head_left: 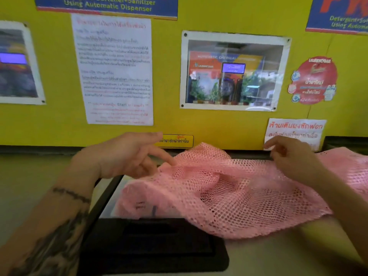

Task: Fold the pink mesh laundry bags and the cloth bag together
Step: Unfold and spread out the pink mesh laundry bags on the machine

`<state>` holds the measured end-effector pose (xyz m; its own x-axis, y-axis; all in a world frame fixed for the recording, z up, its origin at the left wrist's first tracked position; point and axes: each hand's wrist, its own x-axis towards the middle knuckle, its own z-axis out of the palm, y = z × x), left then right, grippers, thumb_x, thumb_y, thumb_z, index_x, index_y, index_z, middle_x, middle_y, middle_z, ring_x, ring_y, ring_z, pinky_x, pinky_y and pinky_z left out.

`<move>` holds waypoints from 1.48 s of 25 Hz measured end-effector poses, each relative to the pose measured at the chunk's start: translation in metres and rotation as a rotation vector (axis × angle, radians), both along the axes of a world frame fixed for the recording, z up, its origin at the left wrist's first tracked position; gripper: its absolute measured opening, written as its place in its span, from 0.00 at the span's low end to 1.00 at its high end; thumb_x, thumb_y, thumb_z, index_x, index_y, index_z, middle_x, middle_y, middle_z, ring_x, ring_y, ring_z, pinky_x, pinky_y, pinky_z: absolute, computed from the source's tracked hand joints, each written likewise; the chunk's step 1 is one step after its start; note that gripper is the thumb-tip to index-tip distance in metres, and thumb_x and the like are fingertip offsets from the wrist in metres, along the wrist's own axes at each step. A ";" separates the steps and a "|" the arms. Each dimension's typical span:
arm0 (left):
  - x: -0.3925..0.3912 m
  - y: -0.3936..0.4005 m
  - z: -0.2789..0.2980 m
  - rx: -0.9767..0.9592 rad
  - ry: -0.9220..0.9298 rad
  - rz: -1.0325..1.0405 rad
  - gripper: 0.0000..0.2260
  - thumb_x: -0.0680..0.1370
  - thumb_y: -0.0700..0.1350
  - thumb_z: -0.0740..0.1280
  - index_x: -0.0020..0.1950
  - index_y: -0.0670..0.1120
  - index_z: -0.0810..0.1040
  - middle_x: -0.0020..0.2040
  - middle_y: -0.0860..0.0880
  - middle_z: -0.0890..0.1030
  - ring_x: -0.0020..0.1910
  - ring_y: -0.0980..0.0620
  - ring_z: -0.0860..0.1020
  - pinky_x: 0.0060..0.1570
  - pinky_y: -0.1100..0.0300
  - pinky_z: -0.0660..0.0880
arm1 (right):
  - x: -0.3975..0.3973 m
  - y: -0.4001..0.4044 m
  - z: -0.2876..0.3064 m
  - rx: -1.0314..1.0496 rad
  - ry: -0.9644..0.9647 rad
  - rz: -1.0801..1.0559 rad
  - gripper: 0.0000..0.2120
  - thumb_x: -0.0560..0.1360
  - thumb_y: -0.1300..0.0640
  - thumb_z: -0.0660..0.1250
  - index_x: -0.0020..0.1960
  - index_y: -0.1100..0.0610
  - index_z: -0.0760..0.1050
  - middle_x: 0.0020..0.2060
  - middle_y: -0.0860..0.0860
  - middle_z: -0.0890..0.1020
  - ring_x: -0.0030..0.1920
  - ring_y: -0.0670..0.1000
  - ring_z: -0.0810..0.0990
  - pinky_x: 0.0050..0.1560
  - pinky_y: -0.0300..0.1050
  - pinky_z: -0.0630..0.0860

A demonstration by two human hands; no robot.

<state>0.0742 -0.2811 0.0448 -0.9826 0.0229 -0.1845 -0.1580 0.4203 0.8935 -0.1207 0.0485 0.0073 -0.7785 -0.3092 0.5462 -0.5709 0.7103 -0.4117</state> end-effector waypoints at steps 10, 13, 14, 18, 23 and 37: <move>-0.050 0.053 -0.062 -0.898 0.112 -0.038 0.40 0.69 0.65 0.66 0.77 0.55 0.56 0.79 0.44 0.55 0.76 0.43 0.57 0.74 0.50 0.58 | 0.030 -0.061 -0.024 0.194 0.059 0.204 0.04 0.74 0.54 0.65 0.42 0.46 0.75 0.40 0.47 0.82 0.39 0.51 0.80 0.40 0.48 0.77; -0.044 0.046 -0.061 -0.858 -0.075 -0.104 0.39 0.73 0.65 0.66 0.78 0.60 0.50 0.80 0.48 0.47 0.78 0.44 0.53 0.75 0.52 0.53 | 0.003 -0.027 -0.016 0.039 -0.139 -0.146 0.16 0.68 0.47 0.72 0.52 0.53 0.75 0.45 0.55 0.82 0.44 0.57 0.80 0.47 0.55 0.80; -0.040 0.042 -0.057 -0.835 -0.097 -0.095 0.36 0.73 0.63 0.66 0.77 0.61 0.56 0.79 0.49 0.53 0.76 0.46 0.59 0.74 0.53 0.57 | -0.002 -0.017 -0.017 0.166 -0.197 -0.291 0.27 0.66 0.45 0.75 0.60 0.54 0.73 0.54 0.59 0.79 0.53 0.60 0.79 0.53 0.59 0.79; -0.035 0.042 -0.041 -0.994 0.028 0.283 0.23 0.66 0.56 0.61 0.59 0.52 0.77 0.61 0.49 0.75 0.60 0.45 0.74 0.62 0.47 0.72 | 0.005 -0.021 -0.020 0.452 -0.129 -0.320 0.48 0.65 0.43 0.76 0.76 0.51 0.54 0.69 0.58 0.67 0.69 0.61 0.67 0.66 0.61 0.69; -0.046 0.070 -0.054 -0.833 0.383 0.288 0.16 0.76 0.52 0.59 0.64 0.53 0.70 0.67 0.48 0.70 0.64 0.48 0.69 0.65 0.42 0.65 | 0.038 -0.064 -0.029 0.526 0.049 0.215 0.29 0.69 0.48 0.68 0.69 0.38 0.66 0.71 0.47 0.64 0.73 0.54 0.60 0.71 0.61 0.57; -0.055 0.062 -0.053 -0.848 0.388 0.355 0.16 0.75 0.60 0.63 0.61 0.57 0.73 0.62 0.49 0.77 0.63 0.46 0.73 0.64 0.41 0.67 | 0.030 -0.057 -0.020 0.290 0.160 -0.041 0.20 0.72 0.58 0.64 0.64 0.50 0.72 0.59 0.52 0.74 0.60 0.53 0.73 0.64 0.56 0.70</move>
